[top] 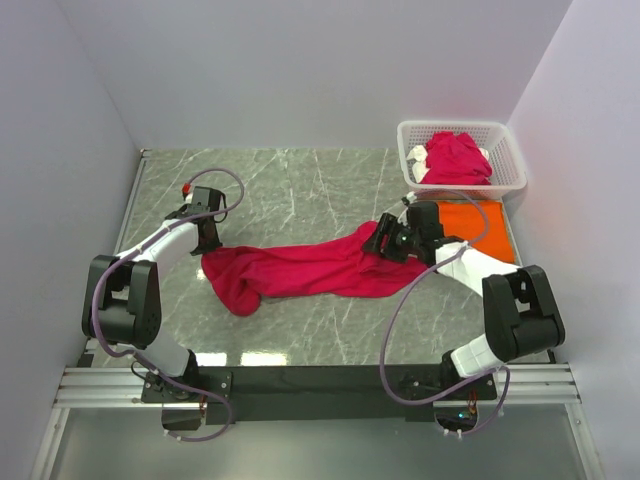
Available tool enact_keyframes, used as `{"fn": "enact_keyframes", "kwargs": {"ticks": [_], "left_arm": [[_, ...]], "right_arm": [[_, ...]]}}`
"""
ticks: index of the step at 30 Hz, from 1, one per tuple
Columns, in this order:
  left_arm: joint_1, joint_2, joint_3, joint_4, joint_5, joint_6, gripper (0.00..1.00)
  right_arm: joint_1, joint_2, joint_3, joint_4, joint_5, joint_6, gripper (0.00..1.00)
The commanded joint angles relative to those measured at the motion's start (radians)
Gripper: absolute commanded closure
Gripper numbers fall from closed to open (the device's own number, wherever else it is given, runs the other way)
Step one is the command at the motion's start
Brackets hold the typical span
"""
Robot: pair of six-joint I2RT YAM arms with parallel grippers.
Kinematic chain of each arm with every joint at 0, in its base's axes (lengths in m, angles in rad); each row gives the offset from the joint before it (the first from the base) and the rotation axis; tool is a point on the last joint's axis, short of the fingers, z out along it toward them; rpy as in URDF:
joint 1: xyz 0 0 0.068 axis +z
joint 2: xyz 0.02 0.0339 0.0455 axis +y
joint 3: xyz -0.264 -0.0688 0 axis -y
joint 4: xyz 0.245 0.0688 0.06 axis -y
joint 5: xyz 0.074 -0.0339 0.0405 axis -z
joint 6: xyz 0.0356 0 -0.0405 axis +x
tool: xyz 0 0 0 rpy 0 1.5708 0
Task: Fold and stack the t-shirts
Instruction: Flatten the tshirt out
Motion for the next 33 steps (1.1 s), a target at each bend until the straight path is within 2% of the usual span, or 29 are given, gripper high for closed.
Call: {"fn": "enact_keyframes", "kwargs": {"ticks": [1, 4, 8, 9, 12, 17, 18, 21, 25, 28, 29, 30, 33], "left_arm": [[0.004, -0.018, 0.005, 0.015, -0.022, 0.008, 0.99], [0.004, -0.018, 0.005, 0.013, -0.022, 0.006, 0.99], [0.004, -0.021, 0.007, 0.015, -0.024, 0.006, 0.99], [0.004, -0.021, 0.007, 0.015, -0.024, 0.006, 0.99], [0.004, -0.024, 0.007, 0.013, -0.027, 0.008, 0.99], [0.004, -0.031, 0.005, 0.01, -0.036, 0.005, 0.99], [0.004, -0.035, 0.005, 0.009, -0.045, 0.005, 0.99], [0.004, -0.055, -0.001, 0.0, -0.08, 0.0, 0.99], [0.002, -0.129, -0.016, -0.013, -0.067, -0.03, 0.99], [-0.004, -0.234, -0.058, -0.004, -0.018, -0.059, 0.99], [-0.004, -0.292, -0.076, 0.006, -0.001, -0.069, 0.99], [-0.004, -0.32, -0.11, 0.015, 0.013, -0.073, 0.99], [-0.004, -0.397, -0.159, 0.023, 0.073, -0.087, 0.99]], "right_arm": [[0.048, 0.007, 0.062, -0.078, 0.085, -0.044, 0.32], [0.071, -0.032, 0.072, -0.15, 0.227, -0.061, 0.34], [0.071, -0.097, 0.087, -0.222, 0.344, -0.084, 0.56], [0.069, -0.114, 0.107, -0.238, 0.36, -0.093, 0.68], [0.089, -0.137, 0.179, -0.34, 0.452, -0.144, 0.86], [0.154, -0.145, 0.324, -0.567, 0.683, -0.17, 0.96], [0.17, -0.137, 0.375, -0.604, 0.781, -0.167, 0.97], [0.241, -0.093, 0.456, -0.727, 0.928, -0.165, 0.97], [0.354, 0.044, 0.545, -0.876, 0.99, -0.158, 0.96], [0.462, 0.159, 0.604, -0.879, 0.989, -0.181, 0.85], [0.489, 0.211, 0.643, -0.873, 0.989, -0.195, 0.75], [0.552, 0.236, 0.665, -0.85, 0.969, -0.216, 0.71], [0.63, 0.315, 0.748, -0.803, 0.831, -0.283, 0.61]]}}
